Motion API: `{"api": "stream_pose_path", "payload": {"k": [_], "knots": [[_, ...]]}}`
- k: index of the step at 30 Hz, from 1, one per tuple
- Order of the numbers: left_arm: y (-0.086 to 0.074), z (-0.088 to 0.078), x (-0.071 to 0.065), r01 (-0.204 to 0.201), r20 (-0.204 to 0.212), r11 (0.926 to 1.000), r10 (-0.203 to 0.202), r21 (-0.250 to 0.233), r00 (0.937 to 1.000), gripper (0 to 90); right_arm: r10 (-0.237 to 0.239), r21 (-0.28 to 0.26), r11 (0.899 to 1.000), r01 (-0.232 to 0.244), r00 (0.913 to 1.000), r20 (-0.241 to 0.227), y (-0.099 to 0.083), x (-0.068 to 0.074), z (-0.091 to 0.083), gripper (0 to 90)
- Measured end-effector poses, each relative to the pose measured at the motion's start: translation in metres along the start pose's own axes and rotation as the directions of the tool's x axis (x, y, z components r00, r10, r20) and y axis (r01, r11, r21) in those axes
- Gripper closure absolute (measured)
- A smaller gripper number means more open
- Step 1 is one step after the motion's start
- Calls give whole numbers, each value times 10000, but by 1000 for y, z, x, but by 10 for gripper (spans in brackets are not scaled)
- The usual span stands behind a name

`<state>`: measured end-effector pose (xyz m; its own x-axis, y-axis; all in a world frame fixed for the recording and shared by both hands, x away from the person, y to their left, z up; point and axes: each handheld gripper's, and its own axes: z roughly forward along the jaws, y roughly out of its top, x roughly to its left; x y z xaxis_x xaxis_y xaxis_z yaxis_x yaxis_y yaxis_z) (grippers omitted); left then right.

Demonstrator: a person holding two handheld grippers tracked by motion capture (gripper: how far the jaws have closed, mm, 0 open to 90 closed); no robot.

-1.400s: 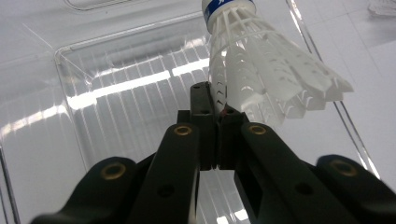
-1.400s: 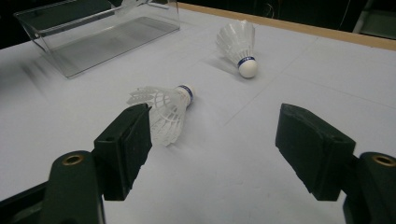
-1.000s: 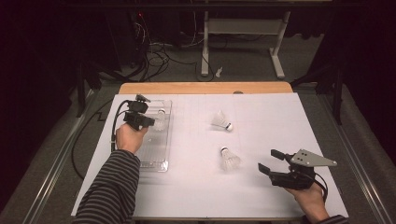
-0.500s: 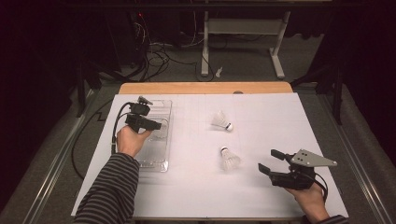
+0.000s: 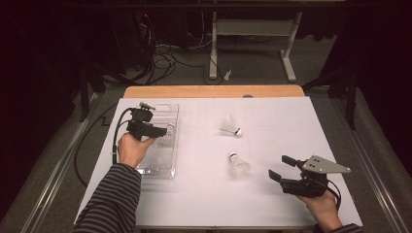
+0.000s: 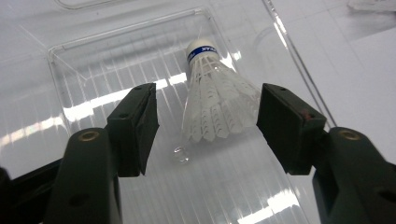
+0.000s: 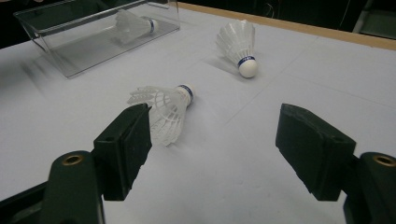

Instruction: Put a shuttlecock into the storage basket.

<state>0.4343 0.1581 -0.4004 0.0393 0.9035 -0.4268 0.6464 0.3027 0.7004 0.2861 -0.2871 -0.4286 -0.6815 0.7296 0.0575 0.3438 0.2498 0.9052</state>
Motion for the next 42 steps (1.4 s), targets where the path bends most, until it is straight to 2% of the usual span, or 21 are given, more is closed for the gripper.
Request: {"api": "stream_pose_path", "payload": {"k": [8, 14, 22, 27, 42], "knots": [[-5, -19, -11, -97, 675, 9984, 134, -553, 9976, 399, 11, 6, 10000, -11, 10000, 20, 0, 0, 0, 274], [-16, -39, -15, -54, 1329, 9955, 180, -951, 9910, 404, 21, -25, 10000, -21, 10000, 26, 0, -1, 0, 274], [-24, -57, -20, -195, 1716, 9910, 423, -1322, 9843, 405, 13, -71, 10000, -12, 10000, 19, 0, 0, -1, 274], [-30, -63, -24, -312, 1956, 9897, 585, -1398, 9789, 401, 24, -18, 10000, -24, 10000, 45, 0, 0, -1, 274], [-42, -79, -30, -215, 2644, 9882, 615, -1517, 9624, 391, 100, -60, 9999, -100, 9999, 52, 0, -1, -1, 274]]}}
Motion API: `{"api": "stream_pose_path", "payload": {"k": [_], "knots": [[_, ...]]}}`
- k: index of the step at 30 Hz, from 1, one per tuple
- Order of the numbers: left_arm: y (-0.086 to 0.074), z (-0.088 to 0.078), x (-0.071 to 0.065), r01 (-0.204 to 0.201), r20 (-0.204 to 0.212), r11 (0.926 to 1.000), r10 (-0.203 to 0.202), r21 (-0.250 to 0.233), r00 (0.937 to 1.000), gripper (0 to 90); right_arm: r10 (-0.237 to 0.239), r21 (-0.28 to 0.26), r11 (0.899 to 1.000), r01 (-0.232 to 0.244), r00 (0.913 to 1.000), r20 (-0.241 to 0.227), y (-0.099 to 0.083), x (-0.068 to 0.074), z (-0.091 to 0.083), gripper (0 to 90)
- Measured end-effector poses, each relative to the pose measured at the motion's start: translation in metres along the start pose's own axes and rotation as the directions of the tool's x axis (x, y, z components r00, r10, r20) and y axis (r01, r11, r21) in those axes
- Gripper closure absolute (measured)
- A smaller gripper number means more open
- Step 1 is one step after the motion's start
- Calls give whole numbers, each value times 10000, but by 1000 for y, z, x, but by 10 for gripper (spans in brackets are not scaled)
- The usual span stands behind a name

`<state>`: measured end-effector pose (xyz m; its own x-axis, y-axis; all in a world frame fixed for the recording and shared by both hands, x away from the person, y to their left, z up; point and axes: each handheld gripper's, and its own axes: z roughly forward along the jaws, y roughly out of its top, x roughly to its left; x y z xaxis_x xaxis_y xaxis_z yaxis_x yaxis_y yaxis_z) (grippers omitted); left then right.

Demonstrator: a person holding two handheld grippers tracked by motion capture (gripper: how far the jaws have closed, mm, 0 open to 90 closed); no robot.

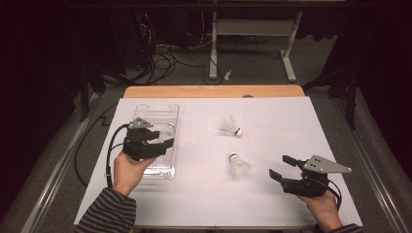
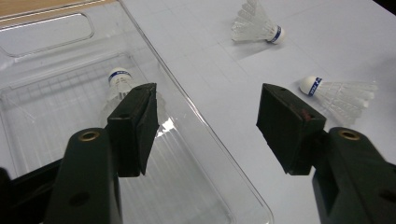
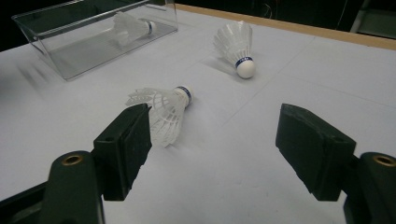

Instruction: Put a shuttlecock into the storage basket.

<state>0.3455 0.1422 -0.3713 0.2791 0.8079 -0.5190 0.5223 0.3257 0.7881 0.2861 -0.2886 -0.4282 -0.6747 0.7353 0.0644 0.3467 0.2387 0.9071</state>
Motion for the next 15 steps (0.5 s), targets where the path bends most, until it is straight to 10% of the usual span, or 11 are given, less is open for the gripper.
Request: {"api": "stream_pose_path", "payload": {"k": [15], "knots": [[-10, -9, -6, -112, 448, 9999, 117, -112, 9989, 388, 15, -17, 10000, -15, 10000, -2, 0, 0, 0, 275]]}}
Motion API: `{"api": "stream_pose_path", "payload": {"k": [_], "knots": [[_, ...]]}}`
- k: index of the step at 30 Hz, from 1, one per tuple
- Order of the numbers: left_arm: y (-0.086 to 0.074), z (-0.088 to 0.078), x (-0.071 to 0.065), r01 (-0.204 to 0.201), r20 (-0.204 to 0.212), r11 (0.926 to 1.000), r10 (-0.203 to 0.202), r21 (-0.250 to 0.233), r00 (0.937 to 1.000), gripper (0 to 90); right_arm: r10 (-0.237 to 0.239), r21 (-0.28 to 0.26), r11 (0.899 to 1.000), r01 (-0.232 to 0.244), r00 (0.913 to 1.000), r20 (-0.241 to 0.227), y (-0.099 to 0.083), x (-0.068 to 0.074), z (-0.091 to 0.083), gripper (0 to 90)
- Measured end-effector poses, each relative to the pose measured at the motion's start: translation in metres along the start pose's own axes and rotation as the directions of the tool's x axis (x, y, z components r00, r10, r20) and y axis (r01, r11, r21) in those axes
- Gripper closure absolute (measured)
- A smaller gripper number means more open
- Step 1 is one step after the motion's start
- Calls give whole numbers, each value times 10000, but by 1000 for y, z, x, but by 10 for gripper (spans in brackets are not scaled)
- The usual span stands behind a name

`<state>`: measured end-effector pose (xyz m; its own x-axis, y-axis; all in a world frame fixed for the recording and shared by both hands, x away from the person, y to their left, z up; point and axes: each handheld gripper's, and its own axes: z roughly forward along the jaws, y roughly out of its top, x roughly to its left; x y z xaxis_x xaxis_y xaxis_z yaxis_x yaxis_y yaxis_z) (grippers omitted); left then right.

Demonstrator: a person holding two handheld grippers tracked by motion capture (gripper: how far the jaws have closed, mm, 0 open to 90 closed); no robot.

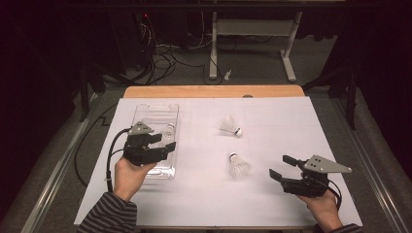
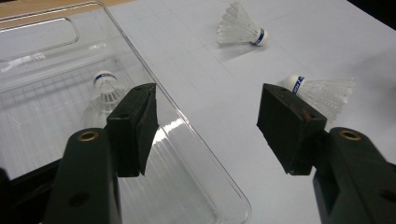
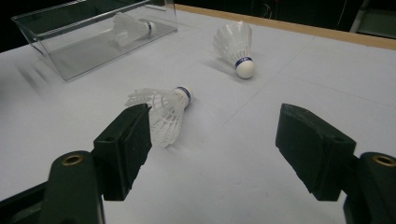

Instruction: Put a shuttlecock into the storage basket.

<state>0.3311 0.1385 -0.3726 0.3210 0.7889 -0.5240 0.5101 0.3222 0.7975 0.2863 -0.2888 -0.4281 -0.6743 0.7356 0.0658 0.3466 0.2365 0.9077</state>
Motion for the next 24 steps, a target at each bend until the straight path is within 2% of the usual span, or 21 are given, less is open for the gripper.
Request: {"api": "stream_pose_path", "payload": {"k": [19, 24], "knots": [[-14, -7, -7, -77, 436, 9997, 88, -237, 9990, 383, 34, 11, 10000, -34, 10000, -1, 0, 0, 0, 276], [-18, -9, -8, 14, 588, 9996, 3, -275, 9983, 382, 30, -8, 10000, -30, 10000, -9, 0, -1, 0, 275]]}}
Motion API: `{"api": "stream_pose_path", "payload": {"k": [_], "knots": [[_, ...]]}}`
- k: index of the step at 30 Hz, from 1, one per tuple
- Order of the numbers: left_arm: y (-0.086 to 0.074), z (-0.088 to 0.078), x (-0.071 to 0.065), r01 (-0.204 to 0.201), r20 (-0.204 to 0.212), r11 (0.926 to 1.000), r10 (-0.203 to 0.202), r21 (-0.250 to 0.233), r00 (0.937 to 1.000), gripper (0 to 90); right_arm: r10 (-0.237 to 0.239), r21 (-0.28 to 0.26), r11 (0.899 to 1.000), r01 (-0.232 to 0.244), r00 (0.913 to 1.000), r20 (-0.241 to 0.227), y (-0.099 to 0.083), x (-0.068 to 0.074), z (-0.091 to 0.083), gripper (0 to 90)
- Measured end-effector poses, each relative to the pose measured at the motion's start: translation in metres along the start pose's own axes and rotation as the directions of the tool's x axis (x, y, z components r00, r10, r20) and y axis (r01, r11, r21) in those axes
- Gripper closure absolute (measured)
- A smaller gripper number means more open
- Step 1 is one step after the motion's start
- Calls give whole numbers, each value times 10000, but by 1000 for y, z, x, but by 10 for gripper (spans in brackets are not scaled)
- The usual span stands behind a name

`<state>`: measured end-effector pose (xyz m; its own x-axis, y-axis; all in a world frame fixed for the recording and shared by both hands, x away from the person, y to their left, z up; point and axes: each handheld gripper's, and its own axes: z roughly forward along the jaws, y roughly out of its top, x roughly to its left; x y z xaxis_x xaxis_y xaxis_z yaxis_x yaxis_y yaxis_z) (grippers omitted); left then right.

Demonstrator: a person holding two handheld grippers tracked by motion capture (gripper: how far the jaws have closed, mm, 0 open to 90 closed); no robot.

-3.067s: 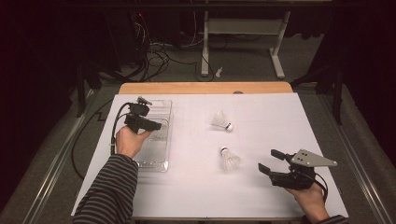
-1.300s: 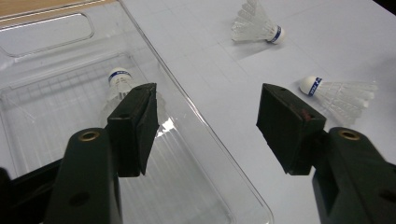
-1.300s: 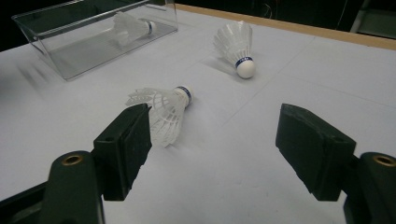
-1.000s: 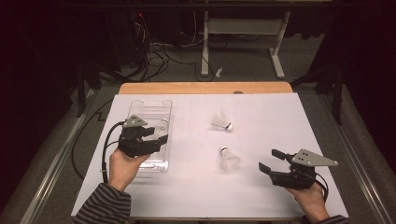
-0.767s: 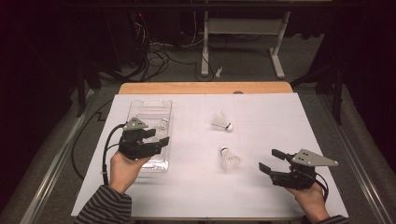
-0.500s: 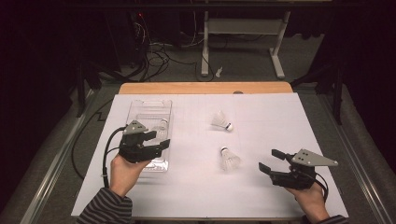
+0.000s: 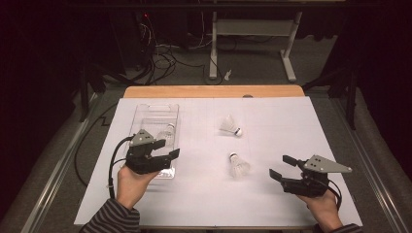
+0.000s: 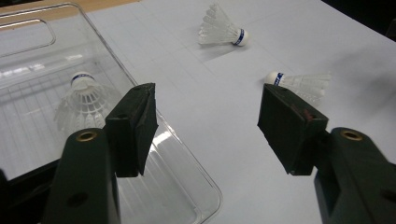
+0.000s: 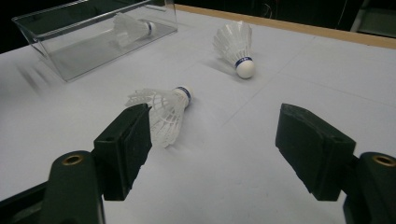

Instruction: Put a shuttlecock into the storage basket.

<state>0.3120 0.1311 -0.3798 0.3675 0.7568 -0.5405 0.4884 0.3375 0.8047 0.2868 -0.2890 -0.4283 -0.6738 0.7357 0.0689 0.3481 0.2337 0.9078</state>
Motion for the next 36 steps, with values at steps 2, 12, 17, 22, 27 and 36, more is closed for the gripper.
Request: {"api": "stream_pose_path", "payload": {"k": [2, 12, 17, 22, 27, 36], "knots": [[-2, -1, 1, 7, 43, 10000, -7, -72, 10000, 383, 21, 24, 10000, -21, 10000, 11, 0, 0, 0, 276], [-11, -7, -3, -238, 285, 9991, 248, -359, 9993, 383, 47, -16, 10000, -47, 10000, 0, 0, 0, 0, 276], [-16, -10, -4, -267, 394, 9988, 284, -422, 9988, 381, 95, -7, 10000, -95, 10000, 15, 0, 0, 0, 275], [-21, -13, -4, -207, 511, 9981, 237, -585, 9984, 378, 83, -4, 10000, -83, 10000, 27, 0, 0, 1, 276], [-25, -14, -2, -193, 507, 9976, 226, -663, 9985, 375, 60, -6, 10000, -60, 10000, 34, 0, 0, 1, 275], [-31, -17, 0, -181, 470, 9969, 217, -760, 9987, 373, 50, -11, 10000, -50, 10000, -28, 0, 0, 0, 276]]}}
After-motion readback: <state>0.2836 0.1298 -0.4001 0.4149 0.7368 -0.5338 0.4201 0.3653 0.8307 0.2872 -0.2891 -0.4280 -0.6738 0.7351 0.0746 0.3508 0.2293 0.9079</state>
